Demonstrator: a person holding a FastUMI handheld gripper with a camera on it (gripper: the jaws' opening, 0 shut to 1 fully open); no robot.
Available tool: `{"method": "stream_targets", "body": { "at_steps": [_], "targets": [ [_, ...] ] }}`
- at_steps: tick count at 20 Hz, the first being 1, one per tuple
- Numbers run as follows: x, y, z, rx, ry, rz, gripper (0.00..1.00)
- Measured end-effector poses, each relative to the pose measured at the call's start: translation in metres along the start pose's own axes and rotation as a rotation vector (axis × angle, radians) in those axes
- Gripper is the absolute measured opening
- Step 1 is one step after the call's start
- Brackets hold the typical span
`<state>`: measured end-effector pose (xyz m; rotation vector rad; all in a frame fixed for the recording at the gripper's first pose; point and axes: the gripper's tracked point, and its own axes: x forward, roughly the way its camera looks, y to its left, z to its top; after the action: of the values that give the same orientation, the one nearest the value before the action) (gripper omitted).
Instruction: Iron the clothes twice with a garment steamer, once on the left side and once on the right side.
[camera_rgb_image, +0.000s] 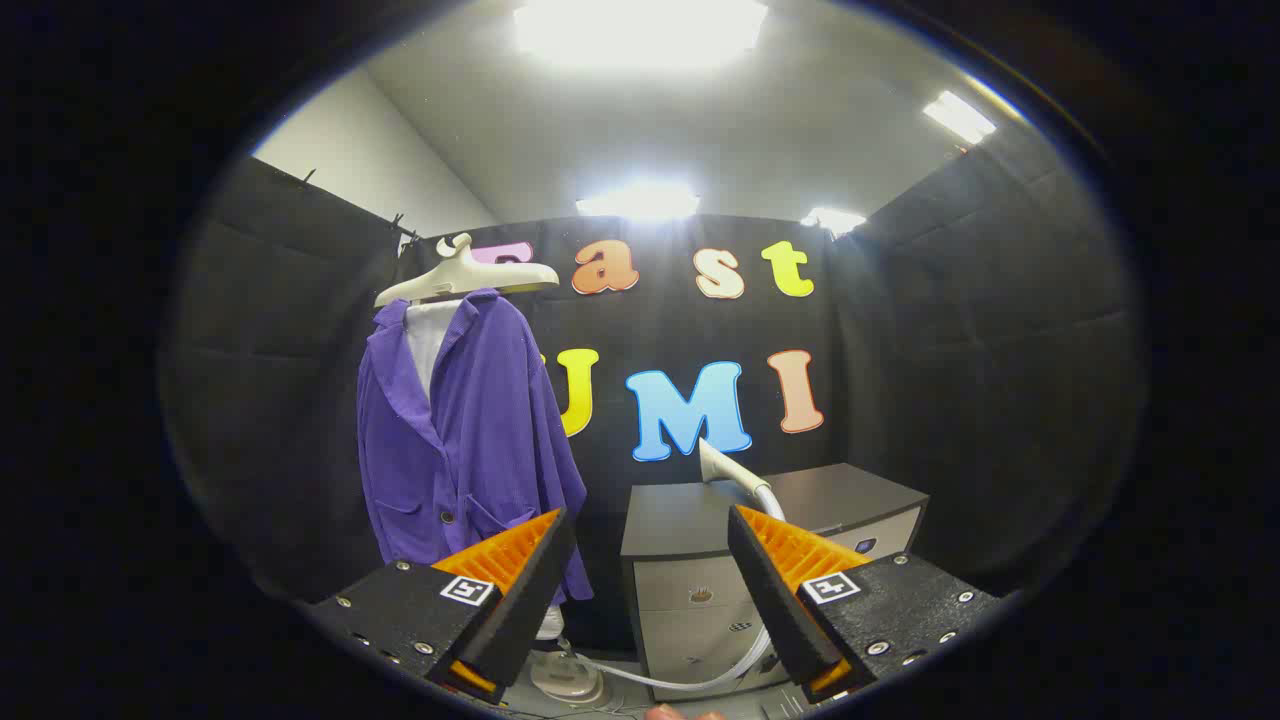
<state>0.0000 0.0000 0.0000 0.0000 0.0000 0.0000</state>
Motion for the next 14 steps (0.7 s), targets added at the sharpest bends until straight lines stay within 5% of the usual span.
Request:
{"method": "stream_targets", "body": {
  "at_steps": [14],
  "targets": [
    [0.001,0.014,-0.007,-0.012,0.024,-0.018,0.95]
  ]
}}
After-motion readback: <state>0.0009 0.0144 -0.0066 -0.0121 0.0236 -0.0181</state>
